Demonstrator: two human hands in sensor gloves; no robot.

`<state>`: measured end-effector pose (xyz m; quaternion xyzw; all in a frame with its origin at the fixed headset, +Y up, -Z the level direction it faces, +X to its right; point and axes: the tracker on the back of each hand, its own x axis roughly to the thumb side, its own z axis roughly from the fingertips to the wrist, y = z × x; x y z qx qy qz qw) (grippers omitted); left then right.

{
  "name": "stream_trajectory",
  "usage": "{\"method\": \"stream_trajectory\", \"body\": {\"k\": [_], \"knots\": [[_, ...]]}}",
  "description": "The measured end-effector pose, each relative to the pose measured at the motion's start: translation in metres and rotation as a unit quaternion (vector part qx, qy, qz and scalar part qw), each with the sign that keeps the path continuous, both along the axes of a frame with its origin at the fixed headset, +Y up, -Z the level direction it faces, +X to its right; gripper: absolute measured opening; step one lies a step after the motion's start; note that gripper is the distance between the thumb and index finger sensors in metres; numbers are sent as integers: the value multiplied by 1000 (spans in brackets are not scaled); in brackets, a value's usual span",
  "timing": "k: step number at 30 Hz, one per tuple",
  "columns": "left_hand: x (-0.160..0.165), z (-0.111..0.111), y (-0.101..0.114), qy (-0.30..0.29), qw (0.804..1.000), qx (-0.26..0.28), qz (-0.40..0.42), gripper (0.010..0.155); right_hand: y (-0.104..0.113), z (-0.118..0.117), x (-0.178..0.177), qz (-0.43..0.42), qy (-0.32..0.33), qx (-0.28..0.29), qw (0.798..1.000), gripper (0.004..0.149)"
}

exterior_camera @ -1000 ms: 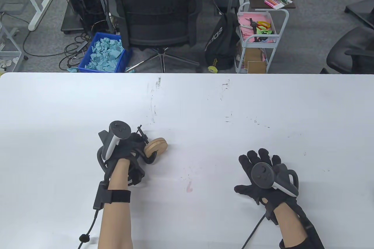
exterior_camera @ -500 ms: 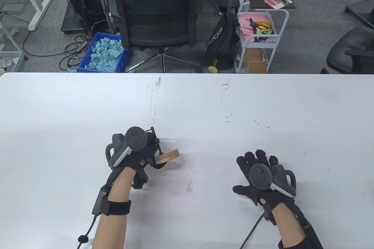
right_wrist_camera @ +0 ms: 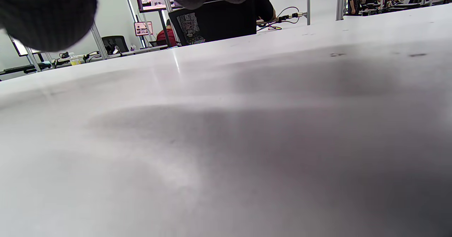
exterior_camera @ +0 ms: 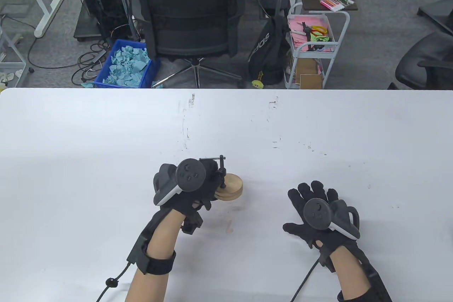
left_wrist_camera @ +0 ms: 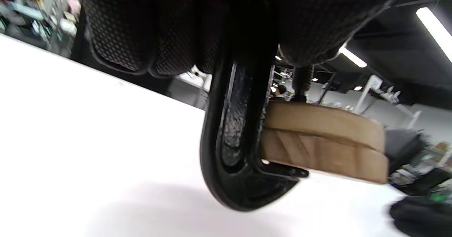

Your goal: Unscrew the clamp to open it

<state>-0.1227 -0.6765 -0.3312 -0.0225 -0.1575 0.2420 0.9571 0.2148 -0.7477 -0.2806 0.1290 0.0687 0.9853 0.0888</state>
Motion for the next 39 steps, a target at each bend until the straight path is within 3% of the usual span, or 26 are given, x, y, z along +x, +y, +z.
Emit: {"method": "stream_trajectory", "body": {"k": [3, 4, 5, 10, 13, 14, 19, 23, 28, 31, 34, 36, 39], "knots": [[14, -1, -1, -49, 996, -70, 34, 43, 1, 0, 2, -10, -4, 2, 1000, 91], [17, -2, -3, -57, 995, -67, 47, 38, 1, 0, 3, -12, -5, 3, 1000, 91], [19, -2, -5, -62, 994, -70, 62, 44, 1, -1, 3, -13, -6, 2, 1000, 91], [26, 1, -29, -92, 978, -80, 166, 40, -1, -1, 4, -15, -8, -2, 1000, 90], [28, -1, -40, -106, 963, -114, 220, 42, -3, -1, 3, -11, -6, -3, 1000, 90], [29, -1, -44, -109, 954, -121, 250, 30, -3, -1, 3, -11, -5, -3, 1000, 90], [32, 4, -49, -109, 923, -138, 341, 29, 0, -1, 1, -34, -1, 14, 999, 88], [33, 7, -47, -91, 937, -108, 319, 33, 18, 0, -2, -127, 3, 36, 991, 79], [34, 9, -47, -67, 957, -63, 274, 40, 69, -14, -14, -258, 32, 97, 961, 62], [40, 13, -47, -69, 975, -28, 210, 40, 91, -26, -35, -291, 54, 89, 951, 62], [47, 16, -48, -77, 975, -27, 207, 40, 97, -33, -56, -277, 88, 72, 954, 58], [50, 17, -45, -75, 975, -16, 211, 39, 93, -38, -65, -305, 97, 80, 944, 49], [48, 17, -44, -77, 975, -3, 207, 43, 94, -35, -63, -315, 108, 85, 939, 48]]}}
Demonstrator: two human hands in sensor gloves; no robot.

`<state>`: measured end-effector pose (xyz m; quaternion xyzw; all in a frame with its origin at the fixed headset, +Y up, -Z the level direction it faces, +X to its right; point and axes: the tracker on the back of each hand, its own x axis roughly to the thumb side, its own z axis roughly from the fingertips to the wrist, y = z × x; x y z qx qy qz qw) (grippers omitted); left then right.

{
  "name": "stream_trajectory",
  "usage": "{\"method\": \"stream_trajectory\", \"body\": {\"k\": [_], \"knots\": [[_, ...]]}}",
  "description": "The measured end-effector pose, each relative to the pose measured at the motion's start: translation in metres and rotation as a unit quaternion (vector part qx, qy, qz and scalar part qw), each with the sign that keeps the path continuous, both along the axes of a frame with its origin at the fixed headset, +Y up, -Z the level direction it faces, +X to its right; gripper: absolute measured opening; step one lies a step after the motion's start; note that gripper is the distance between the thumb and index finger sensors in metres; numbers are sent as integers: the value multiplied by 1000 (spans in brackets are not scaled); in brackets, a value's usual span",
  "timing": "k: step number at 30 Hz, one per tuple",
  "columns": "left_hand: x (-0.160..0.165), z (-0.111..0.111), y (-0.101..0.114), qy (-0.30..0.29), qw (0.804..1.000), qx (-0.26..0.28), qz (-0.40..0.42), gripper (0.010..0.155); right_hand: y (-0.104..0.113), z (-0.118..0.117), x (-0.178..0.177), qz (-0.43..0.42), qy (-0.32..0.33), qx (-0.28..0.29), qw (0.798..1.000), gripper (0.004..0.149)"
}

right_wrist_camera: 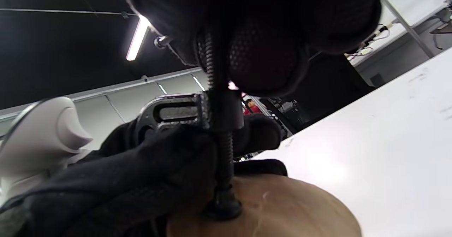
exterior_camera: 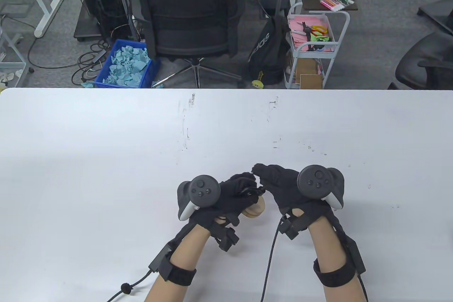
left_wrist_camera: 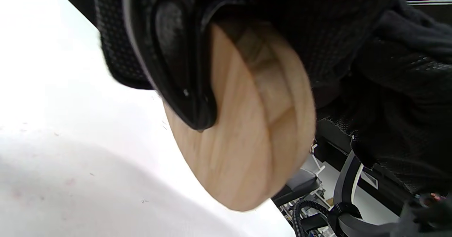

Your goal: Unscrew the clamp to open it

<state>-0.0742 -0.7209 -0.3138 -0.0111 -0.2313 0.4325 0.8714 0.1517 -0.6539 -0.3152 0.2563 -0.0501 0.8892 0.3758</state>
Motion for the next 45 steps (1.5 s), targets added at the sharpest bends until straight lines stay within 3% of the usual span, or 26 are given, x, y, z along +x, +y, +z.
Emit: {"method": "stream_trajectory", "body": {"k": [7, 11, 14, 16, 19, 24, 31, 38, 41, 45], "knots": [[9, 1, -11, -38, 999, -33, -17, 58, 9, 9, 14, -35, -5, 30, 999, 46], [18, 2, -19, -70, 994, -77, 13, 61, 5, 12, 23, -55, -12, 29, 998, 46], [19, 0, -20, -58, 991, -108, 48, 44, 2, 10, 25, -48, -4, 9, 999, 46], [14, -5, -19, -35, 992, -109, 53, 41, -2, 8, 25, -47, 6, -11, 999, 48], [9, -7, -18, -37, 992, -113, 41, 40, -4, 10, 19, -26, 13, -26, 999, 52], [9, -9, -26, -72, 980, -169, 78, 42, -3, 15, 10, -18, 10, 13, 1000, 52], [5, -11, -30, -90, 970, -199, 103, 43, -1, 18, 6, -24, 30, 31, 999, 47], [6, -14, -32, -69, 975, -196, 80, 43, -3, 15, 11, 9, 22, 6, 1000, 42], [4, -12, -29, -31, 983, -171, 60, 43, 1, 14, 21, 23, 15, -33, 999, 51], [3, -7, -24, 29, 991, -130, 34, 43, 8, 14, 37, 6, -42, -12, 999, 60]]}}
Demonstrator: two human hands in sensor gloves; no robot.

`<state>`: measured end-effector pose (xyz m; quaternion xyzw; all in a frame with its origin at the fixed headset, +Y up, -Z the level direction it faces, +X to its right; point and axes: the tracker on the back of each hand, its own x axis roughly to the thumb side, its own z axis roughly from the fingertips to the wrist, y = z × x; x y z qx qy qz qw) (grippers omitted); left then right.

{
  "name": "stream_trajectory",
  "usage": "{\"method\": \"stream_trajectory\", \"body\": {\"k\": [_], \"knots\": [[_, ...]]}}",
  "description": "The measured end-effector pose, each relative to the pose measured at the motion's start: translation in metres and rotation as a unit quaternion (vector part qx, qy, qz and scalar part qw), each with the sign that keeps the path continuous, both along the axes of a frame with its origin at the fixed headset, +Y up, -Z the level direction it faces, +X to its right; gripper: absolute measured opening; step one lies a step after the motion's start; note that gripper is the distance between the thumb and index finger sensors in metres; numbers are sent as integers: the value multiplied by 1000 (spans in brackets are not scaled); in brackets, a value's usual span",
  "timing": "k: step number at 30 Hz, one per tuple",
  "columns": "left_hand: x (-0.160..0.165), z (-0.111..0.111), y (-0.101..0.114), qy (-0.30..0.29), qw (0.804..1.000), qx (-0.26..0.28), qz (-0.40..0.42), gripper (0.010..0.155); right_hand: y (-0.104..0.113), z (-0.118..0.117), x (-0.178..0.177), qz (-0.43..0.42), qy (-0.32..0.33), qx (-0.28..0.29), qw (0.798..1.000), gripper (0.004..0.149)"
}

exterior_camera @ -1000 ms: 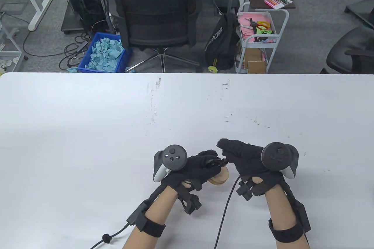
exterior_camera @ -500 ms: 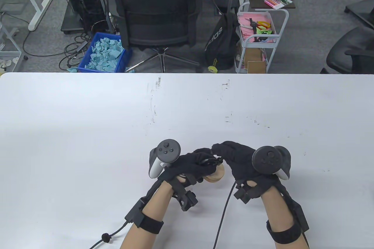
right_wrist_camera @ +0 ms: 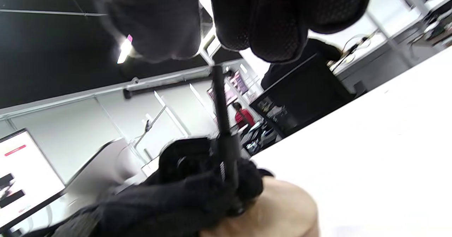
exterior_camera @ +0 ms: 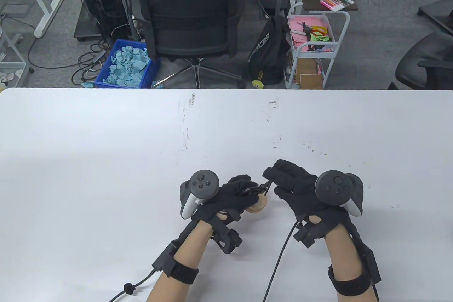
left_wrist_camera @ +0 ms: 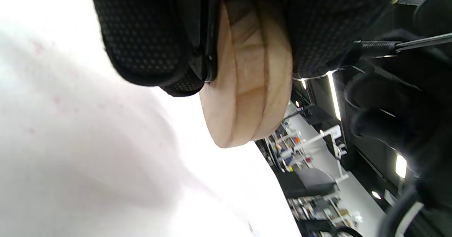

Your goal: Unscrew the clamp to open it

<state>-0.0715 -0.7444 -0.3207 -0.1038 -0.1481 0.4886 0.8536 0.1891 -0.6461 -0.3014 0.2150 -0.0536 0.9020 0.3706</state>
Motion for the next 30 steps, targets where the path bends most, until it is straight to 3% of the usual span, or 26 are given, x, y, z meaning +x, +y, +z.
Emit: {"method": "stream_trajectory", "body": {"k": [5, 9, 13, 16, 20, 24, 30], "knots": [[4, 6, 5, 45, 997, 41, -38, 44, -3, 0, 1, 50, -26, -33, 998, 84], [9, 9, 4, 58, 996, 50, -44, 44, -9, 0, -13, 105, -43, -49, 992, 94], [10, 10, 3, 55, 997, 52, -35, 44, -9, 2, -17, 116, -80, -19, 990, 81], [11, 11, 2, 47, 997, 45, -31, 44, -8, 2, -18, 130, -65, -30, 989, 77], [8, 6, -5, 17, 999, -8, 45, 44, -11, -1, -15, 67, -12, -45, 997, 69], [4, 1, -6, -5, 998, -28, 64, 44, -10, -2, -12, 35, 3, -56, 998, 63], [5, -1, -11, -61, 991, -56, 105, 43, -8, -4, -7, 13, 7, -26, 1000, 51]]}}
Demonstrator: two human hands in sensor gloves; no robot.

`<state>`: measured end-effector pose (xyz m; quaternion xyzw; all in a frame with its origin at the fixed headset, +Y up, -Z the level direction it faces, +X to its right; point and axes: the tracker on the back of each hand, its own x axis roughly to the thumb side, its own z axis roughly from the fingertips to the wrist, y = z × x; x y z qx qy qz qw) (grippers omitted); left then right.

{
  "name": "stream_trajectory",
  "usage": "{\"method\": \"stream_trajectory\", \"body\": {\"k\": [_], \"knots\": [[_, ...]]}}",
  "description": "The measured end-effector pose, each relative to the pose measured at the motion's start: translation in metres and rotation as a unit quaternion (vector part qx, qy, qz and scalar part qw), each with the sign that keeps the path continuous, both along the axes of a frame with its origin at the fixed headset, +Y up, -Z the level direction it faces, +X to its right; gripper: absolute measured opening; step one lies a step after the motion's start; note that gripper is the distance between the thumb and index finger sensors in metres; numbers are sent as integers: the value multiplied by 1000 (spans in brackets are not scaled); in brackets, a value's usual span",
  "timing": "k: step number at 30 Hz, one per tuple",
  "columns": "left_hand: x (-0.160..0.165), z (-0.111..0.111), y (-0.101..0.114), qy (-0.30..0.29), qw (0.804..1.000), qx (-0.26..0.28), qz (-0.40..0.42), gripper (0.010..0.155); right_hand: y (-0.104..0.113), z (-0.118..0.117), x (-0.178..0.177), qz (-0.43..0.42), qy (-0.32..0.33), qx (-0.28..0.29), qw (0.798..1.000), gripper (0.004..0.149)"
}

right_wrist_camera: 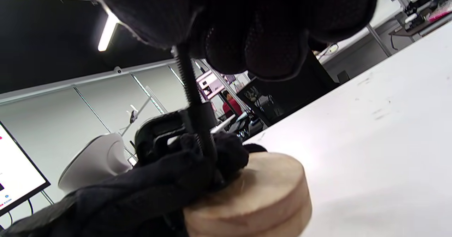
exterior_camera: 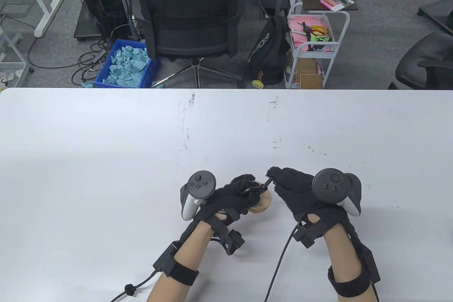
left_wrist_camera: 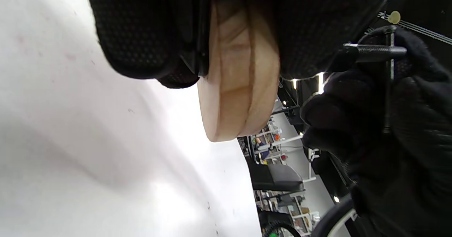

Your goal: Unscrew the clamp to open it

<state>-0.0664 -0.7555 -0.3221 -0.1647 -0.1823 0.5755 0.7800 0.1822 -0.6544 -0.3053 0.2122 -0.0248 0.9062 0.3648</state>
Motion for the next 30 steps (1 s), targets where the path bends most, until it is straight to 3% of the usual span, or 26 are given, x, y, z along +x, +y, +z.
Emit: {"method": "stream_trajectory", "body": {"k": [5, 11, 19, 23, 30], "knots": [[6, 1, 1, -44, 999, -1, 15, 43, 3, 1, 2, -11, 2, 11, 1000, 43], [7, 2, 1, -36, 999, 7, 9, 43, 3, 2, 3, 9, -10, 19, 1000, 42], [-3, 0, 7, 16, 1000, 21, -15, 43, 7, 4, 11, 16, -61, 38, 997, 60], [-7, 2, 9, 50, 998, 38, -28, 43, 9, 3, 17, 25, -82, 58, 995, 51], [-2, 6, 12, 31, 997, 53, -39, 43, 0, -2, 18, 74, -89, 24, 993, 67]]}}
